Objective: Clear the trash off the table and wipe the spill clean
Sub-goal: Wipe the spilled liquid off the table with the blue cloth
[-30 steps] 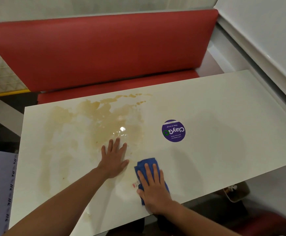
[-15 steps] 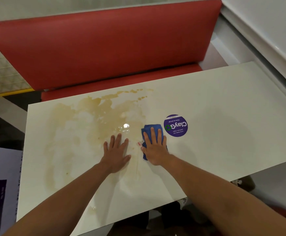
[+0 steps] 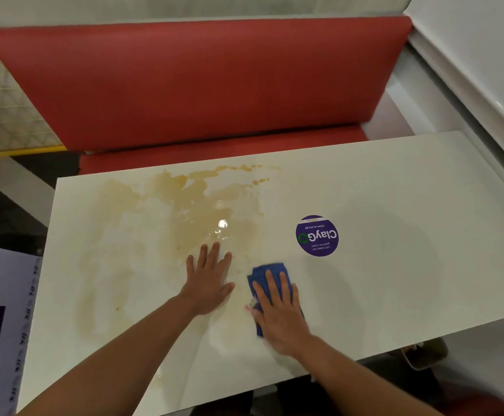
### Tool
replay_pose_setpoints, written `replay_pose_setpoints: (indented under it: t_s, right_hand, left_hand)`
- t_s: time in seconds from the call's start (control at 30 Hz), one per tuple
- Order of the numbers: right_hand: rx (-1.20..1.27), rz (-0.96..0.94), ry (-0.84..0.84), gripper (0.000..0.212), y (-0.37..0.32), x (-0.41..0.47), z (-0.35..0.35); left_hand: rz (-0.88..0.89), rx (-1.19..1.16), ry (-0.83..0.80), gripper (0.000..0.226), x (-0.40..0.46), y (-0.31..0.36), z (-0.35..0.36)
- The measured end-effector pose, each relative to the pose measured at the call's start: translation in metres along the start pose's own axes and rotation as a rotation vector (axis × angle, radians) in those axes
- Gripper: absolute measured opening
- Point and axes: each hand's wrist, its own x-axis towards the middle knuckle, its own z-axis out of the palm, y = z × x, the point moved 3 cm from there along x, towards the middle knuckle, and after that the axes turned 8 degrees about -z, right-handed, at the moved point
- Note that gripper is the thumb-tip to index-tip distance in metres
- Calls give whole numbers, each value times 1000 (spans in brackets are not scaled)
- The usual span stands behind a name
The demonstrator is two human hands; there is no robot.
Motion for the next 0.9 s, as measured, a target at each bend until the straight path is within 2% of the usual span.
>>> replay_pose_setpoints:
  t_s: [0.1, 0.2, 0.27, 0.43, 0.6, 0.77, 0.9]
  right_hand:
    - [36, 80, 57, 67, 17, 56, -35]
    - [76, 114, -18, 69, 27, 101, -67]
    - [81, 127, 11, 69, 29, 110, -71]
    - [-8, 44, 146, 66, 17, 48, -31]
    - [-35, -12, 128, 66, -5, -43, 13]
    - [19, 35, 93, 66, -6, -40, 13]
    - [1, 48, 132, 59, 1, -11, 0]
  left_hand:
    - [-10, -10, -12, 76, -1, 1, -2]
    - [-20, -8, -18, 75, -1, 3, -4]
    - [-22, -5, -15, 75, -2, 4, -4]
    - [-13, -23, -12, 76, 0, 2, -1]
    - [12, -26, 0, 75, 0, 2, -1]
    - [-14, 31, -10, 73, 3, 8, -12]
    - [-20, -76, 182, 59, 22, 13, -31]
